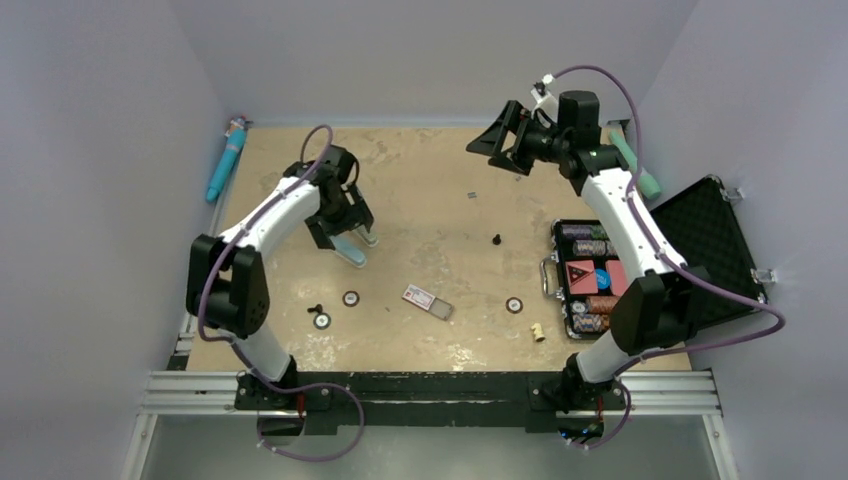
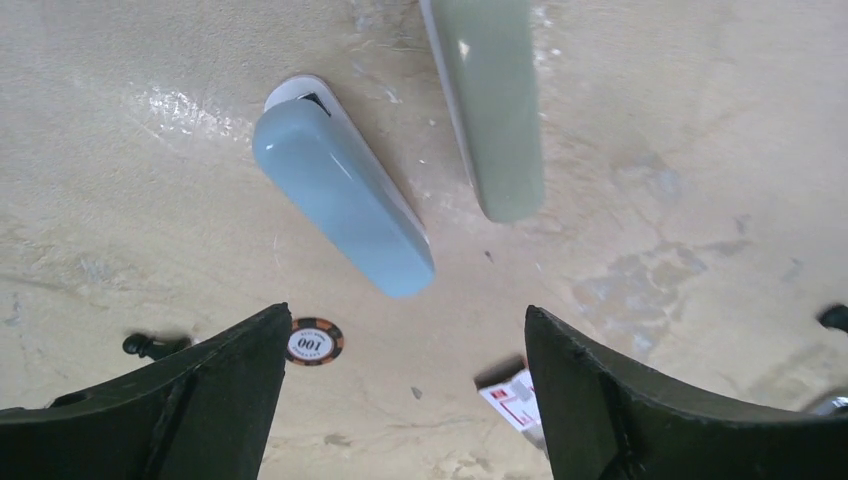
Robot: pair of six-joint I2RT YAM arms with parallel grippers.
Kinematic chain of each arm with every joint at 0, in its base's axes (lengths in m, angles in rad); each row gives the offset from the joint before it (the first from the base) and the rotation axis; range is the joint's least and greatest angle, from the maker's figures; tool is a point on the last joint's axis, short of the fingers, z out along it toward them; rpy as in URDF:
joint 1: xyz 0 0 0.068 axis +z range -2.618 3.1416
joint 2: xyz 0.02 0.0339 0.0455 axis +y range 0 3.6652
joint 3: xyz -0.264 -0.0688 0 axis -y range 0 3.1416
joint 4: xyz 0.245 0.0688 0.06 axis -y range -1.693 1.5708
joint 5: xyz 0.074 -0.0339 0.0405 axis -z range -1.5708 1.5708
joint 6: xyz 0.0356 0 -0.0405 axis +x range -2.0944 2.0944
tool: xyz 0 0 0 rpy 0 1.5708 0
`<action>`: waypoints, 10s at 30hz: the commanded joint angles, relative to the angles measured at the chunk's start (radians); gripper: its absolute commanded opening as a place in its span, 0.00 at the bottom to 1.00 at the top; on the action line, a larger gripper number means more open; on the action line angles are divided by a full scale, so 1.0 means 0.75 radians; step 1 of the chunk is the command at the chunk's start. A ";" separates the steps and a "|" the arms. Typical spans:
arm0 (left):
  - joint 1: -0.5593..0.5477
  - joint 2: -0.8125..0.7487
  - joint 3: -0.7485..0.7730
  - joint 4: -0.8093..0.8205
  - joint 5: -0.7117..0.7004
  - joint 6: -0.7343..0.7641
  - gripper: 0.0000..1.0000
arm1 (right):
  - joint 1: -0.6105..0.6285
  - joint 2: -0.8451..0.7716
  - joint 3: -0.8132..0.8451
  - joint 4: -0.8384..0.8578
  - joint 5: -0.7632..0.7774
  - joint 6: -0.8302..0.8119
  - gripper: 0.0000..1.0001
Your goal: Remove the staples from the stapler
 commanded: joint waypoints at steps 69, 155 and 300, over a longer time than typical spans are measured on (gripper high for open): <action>0.004 -0.985 -0.563 0.030 0.038 0.631 0.85 | -0.092 1.233 0.992 -0.509 1.134 0.172 0.43; -0.008 -0.977 -0.578 0.046 0.082 0.648 0.97 | 0.317 -0.057 -0.285 -0.152 0.388 -0.321 0.00; -0.091 -0.946 -0.576 0.050 0.081 0.666 0.93 | 0.361 1.073 1.123 -0.487 1.140 -0.469 0.76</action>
